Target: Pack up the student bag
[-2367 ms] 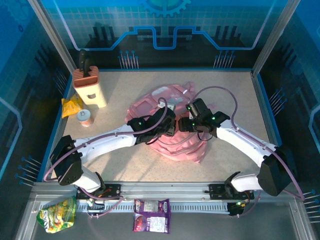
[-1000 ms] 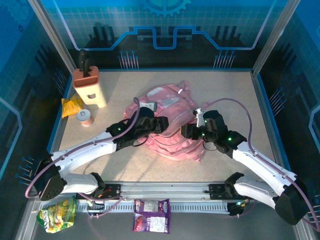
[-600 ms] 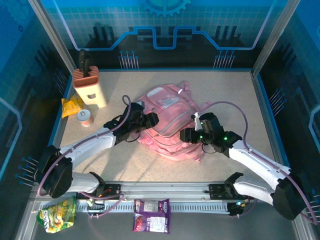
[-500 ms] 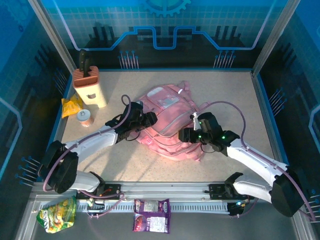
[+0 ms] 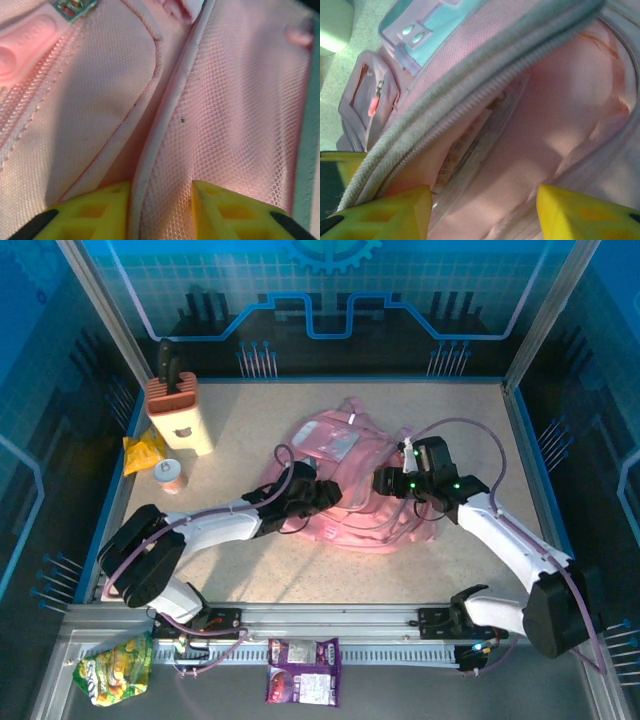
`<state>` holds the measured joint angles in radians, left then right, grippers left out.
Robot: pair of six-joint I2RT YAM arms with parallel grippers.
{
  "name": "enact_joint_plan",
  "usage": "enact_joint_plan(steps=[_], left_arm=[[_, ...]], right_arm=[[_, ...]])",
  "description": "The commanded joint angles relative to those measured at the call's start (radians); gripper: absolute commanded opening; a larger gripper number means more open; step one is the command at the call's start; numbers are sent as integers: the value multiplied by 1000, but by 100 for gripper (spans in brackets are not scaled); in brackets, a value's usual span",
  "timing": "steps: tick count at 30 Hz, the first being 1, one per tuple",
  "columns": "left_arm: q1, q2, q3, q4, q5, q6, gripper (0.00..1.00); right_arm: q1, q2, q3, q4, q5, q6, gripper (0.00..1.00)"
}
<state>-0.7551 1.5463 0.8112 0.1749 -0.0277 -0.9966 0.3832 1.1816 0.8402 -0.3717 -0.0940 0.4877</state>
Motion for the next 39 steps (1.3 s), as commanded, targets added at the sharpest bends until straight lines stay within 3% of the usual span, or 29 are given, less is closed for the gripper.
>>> enact_joint_plan(steps=[1, 8, 13, 18, 20, 29, 39], left_arm=[[-47, 25, 63, 114, 22, -43, 29], [-96, 62, 67, 187, -28, -99, 16], [-115, 70, 69, 218, -35, -112, 9], [-133, 79, 83, 222, -49, -114, 6], [-137, 83, 86, 223, -50, -114, 6], [-155, 80, 100, 204, -66, -108, 5], [-159, 78, 101, 194, -74, -105, 6]], right_arm=[[15, -74, 68, -187, 65, -35, 62], [66, -167, 69, -446, 271, 9, 68], [187, -226, 46, -493, 330, 72, 62], [407, -237, -42, -424, 439, 230, 60], [448, -230, -78, -373, 454, 301, 58], [525, -150, -101, -210, 510, 464, 50], [537, -15, -65, -147, 598, 569, 54]])
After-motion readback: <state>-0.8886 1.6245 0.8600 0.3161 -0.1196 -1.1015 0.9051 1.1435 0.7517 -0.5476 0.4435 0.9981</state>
